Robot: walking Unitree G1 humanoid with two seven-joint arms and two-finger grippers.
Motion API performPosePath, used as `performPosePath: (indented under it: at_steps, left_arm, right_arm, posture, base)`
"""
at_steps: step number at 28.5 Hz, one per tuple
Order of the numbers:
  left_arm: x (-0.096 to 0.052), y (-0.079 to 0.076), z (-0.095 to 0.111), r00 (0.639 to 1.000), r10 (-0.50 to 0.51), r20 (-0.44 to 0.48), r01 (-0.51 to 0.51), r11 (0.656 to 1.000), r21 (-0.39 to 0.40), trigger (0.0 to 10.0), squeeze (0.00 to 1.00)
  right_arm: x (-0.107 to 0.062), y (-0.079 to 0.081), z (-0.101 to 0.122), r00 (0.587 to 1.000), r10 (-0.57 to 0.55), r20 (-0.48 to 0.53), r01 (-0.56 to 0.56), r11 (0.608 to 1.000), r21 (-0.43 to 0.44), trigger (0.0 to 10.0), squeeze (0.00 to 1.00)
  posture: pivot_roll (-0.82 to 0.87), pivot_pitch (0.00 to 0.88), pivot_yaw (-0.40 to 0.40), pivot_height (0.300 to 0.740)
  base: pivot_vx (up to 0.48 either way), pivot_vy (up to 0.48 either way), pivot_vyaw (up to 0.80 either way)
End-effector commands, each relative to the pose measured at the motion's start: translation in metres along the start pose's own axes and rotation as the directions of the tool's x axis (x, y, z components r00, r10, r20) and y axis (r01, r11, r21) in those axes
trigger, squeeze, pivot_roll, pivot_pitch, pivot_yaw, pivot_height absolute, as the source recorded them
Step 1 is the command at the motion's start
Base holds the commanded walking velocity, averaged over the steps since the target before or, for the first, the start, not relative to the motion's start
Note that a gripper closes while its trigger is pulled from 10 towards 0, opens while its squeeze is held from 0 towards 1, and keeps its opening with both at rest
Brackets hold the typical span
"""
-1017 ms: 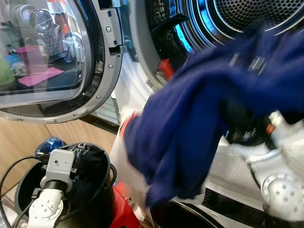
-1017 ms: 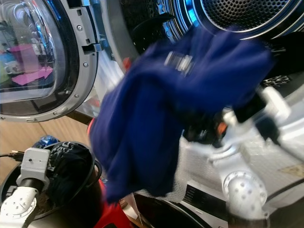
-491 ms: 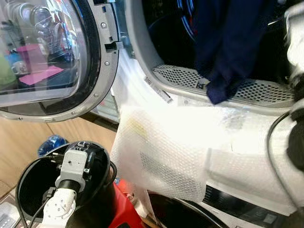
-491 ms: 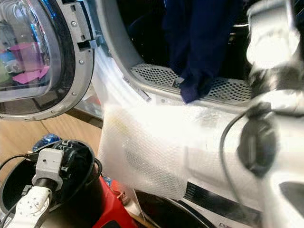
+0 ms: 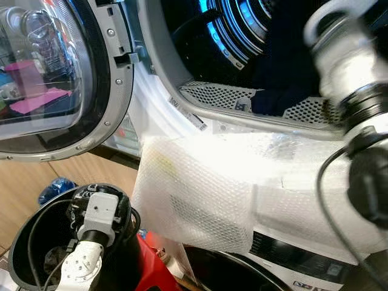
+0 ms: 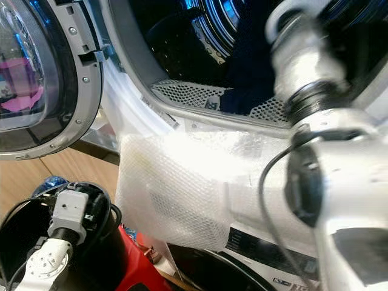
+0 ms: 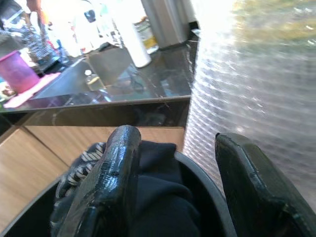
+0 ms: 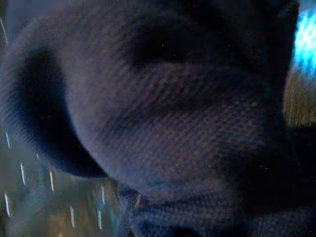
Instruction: Clothes washing
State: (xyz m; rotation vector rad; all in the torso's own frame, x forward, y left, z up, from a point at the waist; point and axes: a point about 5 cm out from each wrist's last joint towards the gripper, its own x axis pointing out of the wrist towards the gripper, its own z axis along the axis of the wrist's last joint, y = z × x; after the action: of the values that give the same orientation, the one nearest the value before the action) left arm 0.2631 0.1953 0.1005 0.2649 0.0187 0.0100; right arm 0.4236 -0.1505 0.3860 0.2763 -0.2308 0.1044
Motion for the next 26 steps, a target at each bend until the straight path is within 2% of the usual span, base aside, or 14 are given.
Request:
performPosePath:
  at_steps: [1,2,3,4,6,10,13,17,19,23,26]
  left_arm:
    - [-0.003,0.001,-0.007,0.999,-0.012,-0.039,0.013,1.0,0.007,10.0,0.0]
    - [-0.003,0.001,-0.007,0.999,-0.012,-0.039,0.013,1.0,0.007,10.0,0.0]
    - [-0.003,0.0,-0.007,0.999,-0.013,-0.04,0.014,1.0,0.007,10.0,0.0]
    - [-0.003,0.0,-0.008,0.999,-0.014,-0.043,0.014,1.0,0.005,10.0,0.0]
    - [-0.004,0.0,-0.008,0.999,-0.017,-0.045,0.017,1.0,0.003,10.0,0.0]
    - [-0.004,-0.002,-0.008,0.998,-0.027,-0.048,0.027,1.0,0.0,10.0,0.0]
    - [-0.003,-0.004,-0.007,0.998,-0.037,-0.047,0.036,0.999,-0.008,10.0,0.0]
    - [-0.003,-0.006,-0.007,0.998,-0.041,-0.045,0.04,0.999,-0.01,10.0,0.0]
    - [-0.002,-0.005,-0.007,0.998,-0.039,-0.043,0.039,0.999,-0.012,10.0,0.0]
    - [-0.003,-0.005,-0.006,0.998,-0.039,-0.044,0.038,0.999,-0.011,10.0,0.0]
    - [-0.003,-0.005,-0.007,0.998,-0.04,-0.049,0.039,0.999,-0.012,10.0,0.0]
  right_arm:
    - [0.0,0.0,-0.005,1.0,-0.003,-0.03,0.001,0.998,-0.063,10.0,0.07]
    - [0.0,0.0,-0.005,1.0,-0.003,-0.03,0.001,0.998,-0.063,10.0,0.07]
    - [0.0,0.0,-0.005,1.0,-0.003,-0.031,0.001,0.997,-0.073,10.0,0.43]
    - [0.0,0.0,-0.003,1.0,0.005,-0.028,-0.008,0.994,-0.105,10.0,0.98]
    - [0.0,-0.002,0.001,1.0,-0.003,-0.016,0.001,0.991,-0.135,10.0,1.0]
    - [-0.001,-0.007,0.007,1.0,-0.022,0.004,0.022,0.991,-0.134,10.0,1.0]
    - [-0.002,-0.016,0.011,0.999,-0.048,0.02,0.051,0.984,-0.169,10.0,1.0]
    - [-0.004,-0.027,0.019,0.994,-0.094,0.061,0.103,0.981,-0.166,10.0,1.0]
    - [-0.006,-0.038,0.024,0.986,-0.143,0.081,0.153,0.979,-0.134,10.0,1.0]
    - [-0.008,-0.046,0.027,0.986,-0.146,0.085,0.153,0.985,-0.084,10.0,1.0]
    - [-0.009,-0.049,0.024,0.991,-0.125,0.055,0.132,0.98,-0.15,10.0,1.0]
  posture:
    - [0.04,0.0,0.117,0.74]
    - [0.04,0.0,0.117,0.74]
    - [0.04,0.0,0.117,0.74]
    - [0.04,0.0,0.118,0.74]
    - [0.04,0.0,0.117,0.74]
    - [0.03,0.0,0.118,0.74]
    - [0.03,0.0,0.115,0.74]
    - [0.04,0.0,0.116,0.74]
    - [0.04,0.0,0.116,0.74]
    - [0.04,0.0,0.116,0.74]
    - [0.03,0.0,0.117,0.74]
  base:
    - [0.0,0.0,0.0]
    - [0.0,0.0,0.0]
    - [0.0,0.0,0.0]
    - [0.0,0.0,0.0]
    - [0.0,0.0,0.0]
    - [0.0,0.0,0.0]
    - [0.0,0.0,0.0]
    - [0.0,0.0,0.0]
    - [0.0,0.0,0.0]
    - [0.0,0.0,0.0]
    - [0.0,0.0,0.0]
